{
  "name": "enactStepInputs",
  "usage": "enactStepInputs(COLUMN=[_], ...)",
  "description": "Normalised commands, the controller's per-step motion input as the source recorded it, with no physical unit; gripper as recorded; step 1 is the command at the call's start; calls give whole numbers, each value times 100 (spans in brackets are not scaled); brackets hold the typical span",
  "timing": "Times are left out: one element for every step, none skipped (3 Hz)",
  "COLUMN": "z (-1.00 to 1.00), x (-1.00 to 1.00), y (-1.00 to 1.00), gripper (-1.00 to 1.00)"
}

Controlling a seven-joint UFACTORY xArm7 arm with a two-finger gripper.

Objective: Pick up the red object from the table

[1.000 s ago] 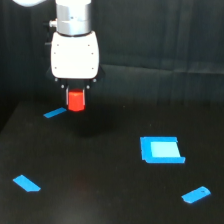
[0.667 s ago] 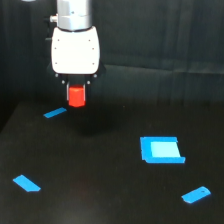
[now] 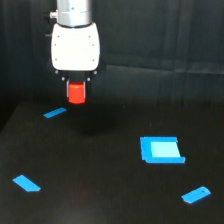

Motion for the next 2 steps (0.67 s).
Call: enactStepInputs(z=[13, 6], x=[-1, 6], y=[-4, -6], gripper=[-100, -100])
